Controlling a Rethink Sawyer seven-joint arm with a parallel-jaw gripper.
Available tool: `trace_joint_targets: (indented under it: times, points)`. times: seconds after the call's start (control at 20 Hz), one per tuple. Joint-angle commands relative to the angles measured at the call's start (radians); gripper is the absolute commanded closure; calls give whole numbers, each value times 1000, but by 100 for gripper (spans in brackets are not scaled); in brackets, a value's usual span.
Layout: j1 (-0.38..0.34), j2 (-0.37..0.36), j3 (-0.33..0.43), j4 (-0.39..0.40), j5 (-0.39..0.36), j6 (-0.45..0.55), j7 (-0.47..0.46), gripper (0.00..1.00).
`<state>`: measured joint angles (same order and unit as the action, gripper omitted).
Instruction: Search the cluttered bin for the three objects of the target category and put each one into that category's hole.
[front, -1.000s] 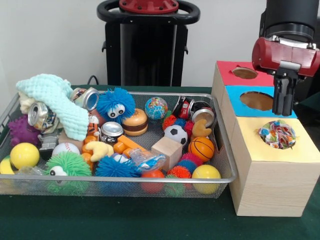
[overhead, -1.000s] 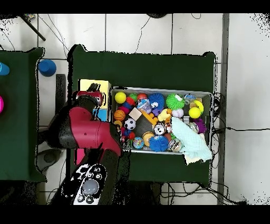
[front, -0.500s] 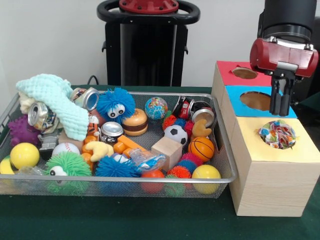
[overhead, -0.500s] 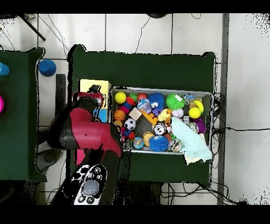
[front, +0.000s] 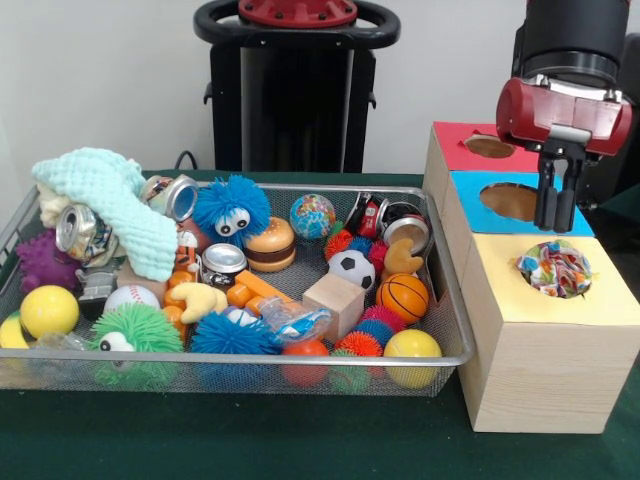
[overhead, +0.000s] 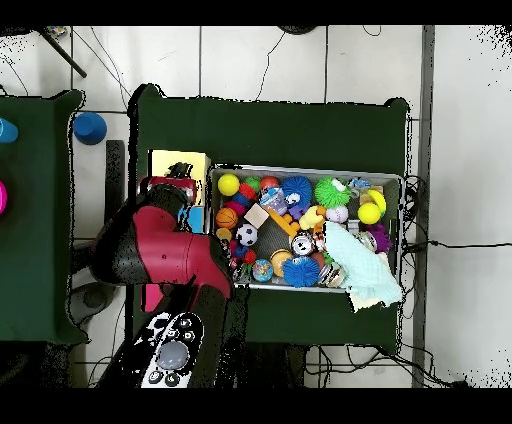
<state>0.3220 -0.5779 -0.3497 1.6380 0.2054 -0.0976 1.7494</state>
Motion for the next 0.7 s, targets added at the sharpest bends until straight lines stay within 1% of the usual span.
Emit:
trace_joint_targets:
  times: [0.05, 0.7]
  points:
    - [-16, 34, 64, 75, 28, -51, 237, 100]
    - [-11, 43, 65, 73, 38, -51, 239, 100]
